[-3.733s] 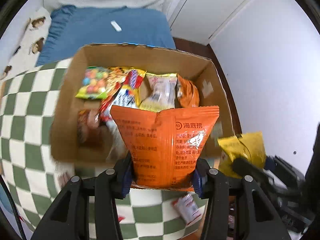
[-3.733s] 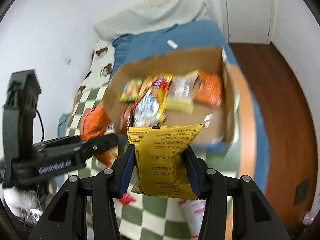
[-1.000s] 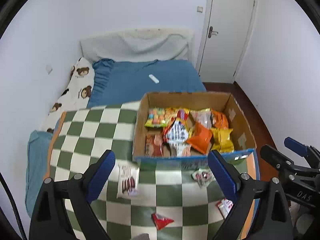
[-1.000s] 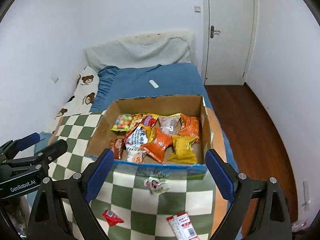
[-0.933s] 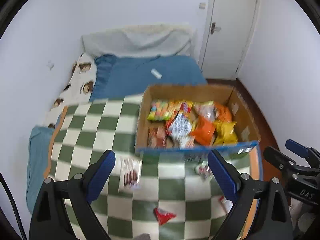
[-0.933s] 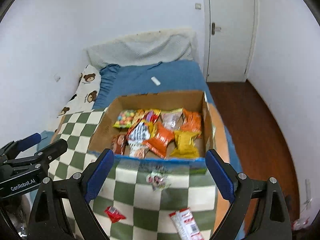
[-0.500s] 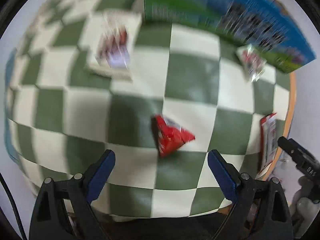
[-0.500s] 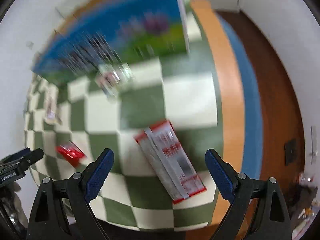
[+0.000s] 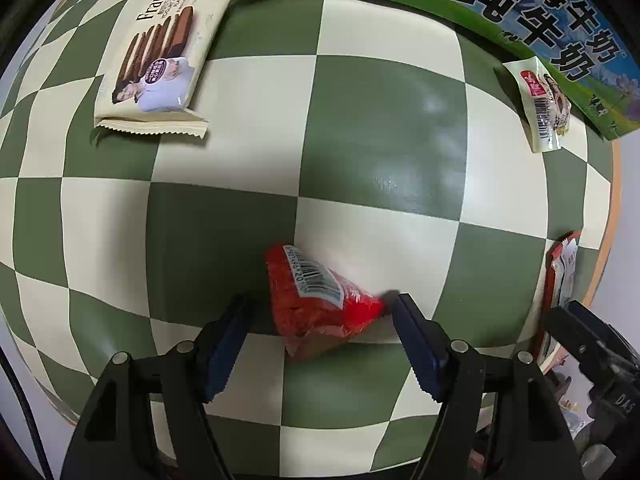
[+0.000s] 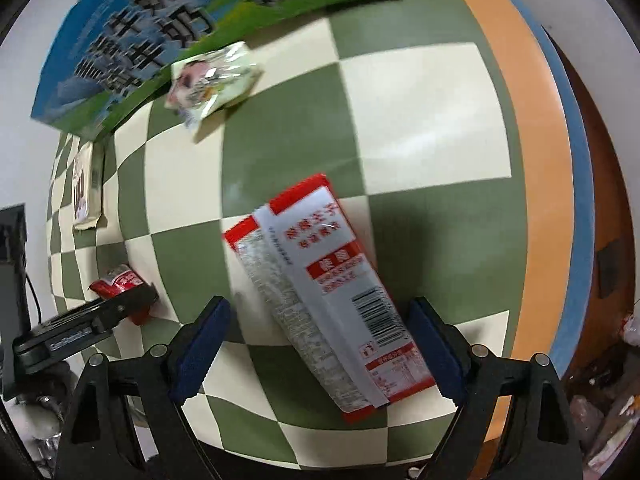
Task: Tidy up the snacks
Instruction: 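Grasp the small red packet with left gripper while right grasps the white-red spicy strip pack, then carry the red packet and white-red strip pack over the box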
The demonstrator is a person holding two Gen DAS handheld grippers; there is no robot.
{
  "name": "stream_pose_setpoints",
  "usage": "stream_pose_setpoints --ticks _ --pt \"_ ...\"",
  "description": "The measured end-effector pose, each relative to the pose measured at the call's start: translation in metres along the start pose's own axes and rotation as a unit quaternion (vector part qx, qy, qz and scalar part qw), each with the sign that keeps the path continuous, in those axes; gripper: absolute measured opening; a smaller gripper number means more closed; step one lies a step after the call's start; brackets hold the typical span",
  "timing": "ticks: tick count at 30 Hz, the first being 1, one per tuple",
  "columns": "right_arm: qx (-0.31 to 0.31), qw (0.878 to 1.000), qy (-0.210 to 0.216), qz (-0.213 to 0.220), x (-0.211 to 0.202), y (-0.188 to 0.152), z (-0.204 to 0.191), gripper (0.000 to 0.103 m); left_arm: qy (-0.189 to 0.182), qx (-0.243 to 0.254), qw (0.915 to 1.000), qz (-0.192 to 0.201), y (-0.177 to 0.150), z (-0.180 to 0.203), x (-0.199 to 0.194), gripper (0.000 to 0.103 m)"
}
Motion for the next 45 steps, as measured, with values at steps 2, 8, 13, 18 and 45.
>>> stream_pose_setpoints --ticks 2,8,13,18,45 --pt "-0.01 1.0 -0.022 -0.005 0.005 -0.001 0.0 0.09 0.005 0.005 1.0 0.005 0.001 0.004 0.001 0.053" --pt "-0.055 0.996 -0.07 0.012 0.009 -0.01 -0.002 0.063 0.03 0.029 0.9985 0.034 0.002 0.022 -0.007 0.048" --pt "-0.056 0.997 -0.055 0.025 -0.002 -0.019 -0.007 0.06 0.03 0.047 0.997 0.054 -0.011 0.037 -0.025 0.048" --pt "-0.054 0.998 -0.038 0.022 -0.027 -0.031 -0.009 0.059 0.009 0.062 0.9938 0.092 -0.022 0.053 -0.069 0.048" --pt "-0.046 0.99 0.025 0.129 -0.202 0.239 -0.11 0.059 0.03 0.081 0.9864 0.14 0.219 0.059 -0.223 0.048"
Point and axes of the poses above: each gripper's, at about its wrist camera, not at the fingertips, and x roughly the way its jaws point, z to its right, y to its top, the point moved 2 cm from there along x, roughly the way its jaws point, and after that the axes turned 11 degrees about -z, right-handed, at the moved point
